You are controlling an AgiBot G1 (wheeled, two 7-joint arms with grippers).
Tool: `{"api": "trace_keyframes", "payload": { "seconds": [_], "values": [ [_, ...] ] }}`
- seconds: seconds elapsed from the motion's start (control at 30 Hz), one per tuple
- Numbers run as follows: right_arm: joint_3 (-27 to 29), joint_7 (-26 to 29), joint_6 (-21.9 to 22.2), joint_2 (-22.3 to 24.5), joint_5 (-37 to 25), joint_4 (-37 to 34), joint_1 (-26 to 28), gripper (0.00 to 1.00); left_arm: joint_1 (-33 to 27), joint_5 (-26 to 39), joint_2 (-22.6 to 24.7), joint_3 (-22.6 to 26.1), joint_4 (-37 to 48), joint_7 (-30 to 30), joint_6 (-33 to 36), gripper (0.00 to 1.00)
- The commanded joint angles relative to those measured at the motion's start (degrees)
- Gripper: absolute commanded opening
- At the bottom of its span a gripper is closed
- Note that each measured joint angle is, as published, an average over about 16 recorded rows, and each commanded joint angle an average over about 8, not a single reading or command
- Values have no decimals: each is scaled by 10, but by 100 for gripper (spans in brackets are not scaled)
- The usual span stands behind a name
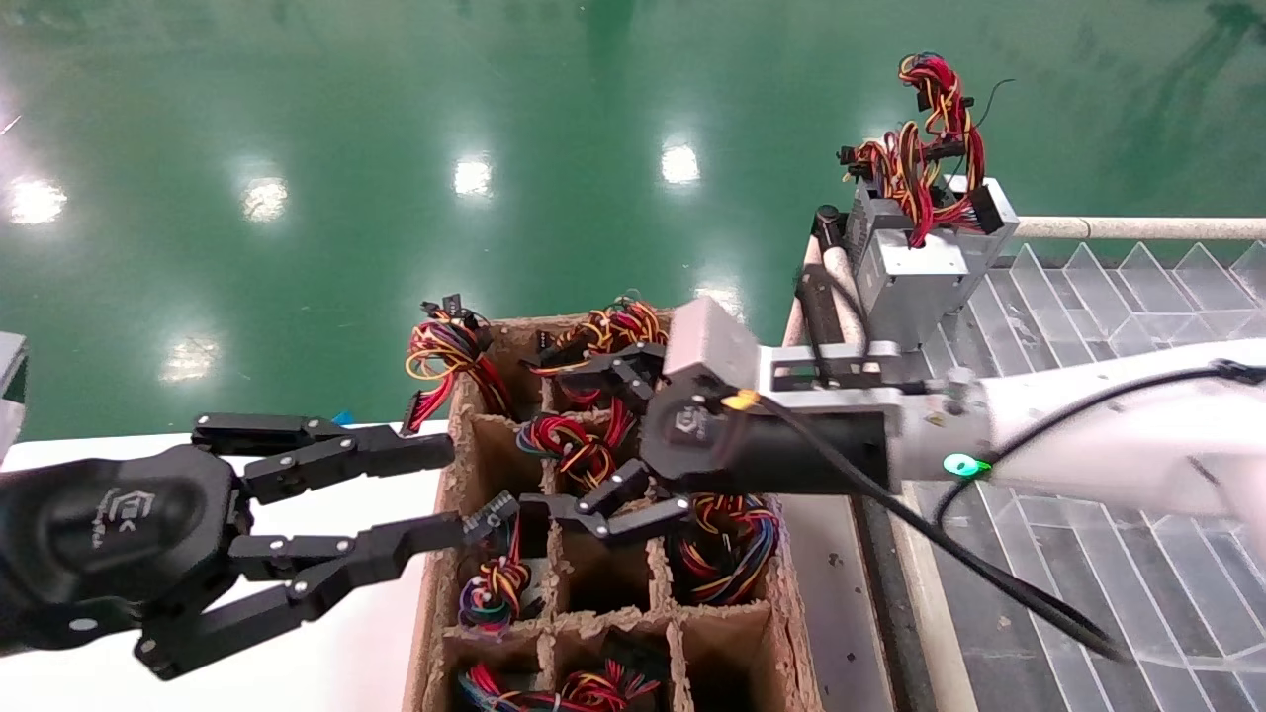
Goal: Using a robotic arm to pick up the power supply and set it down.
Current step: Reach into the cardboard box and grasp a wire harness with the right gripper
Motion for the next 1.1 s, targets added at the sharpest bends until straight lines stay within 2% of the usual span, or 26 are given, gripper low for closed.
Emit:
{"api": "trace_keyframes", "payload": {
  "seconds": [0.03, 0.1, 0.17, 0.33, 0.57, 1.1],
  "values": [
    [-8, -17, 4, -23, -14, -39, 16, 37, 0, 0, 0, 0, 0, 0, 0, 0],
    [-12, -37, 9, -39, -21, -74, 26, 12, 0, 0, 0, 0, 0, 0, 0, 0],
    [-15, -56, 17, -54, -29, -106, 36, 0, 0, 0, 0, 0, 0, 0, 0, 0],
    [-22, -95, 32, -83, -43, -177, 57, 0, 0, 0, 0, 0, 0, 0, 0, 0],
    [-28, -136, 28, -105, -53, -248, 78, 0, 0, 0, 0, 0, 0, 0, 0, 0],
    [-34, -181, 14, -122, -62, -329, 100, 0, 0, 0, 0, 0, 0, 0, 0, 0]
  ]
}}
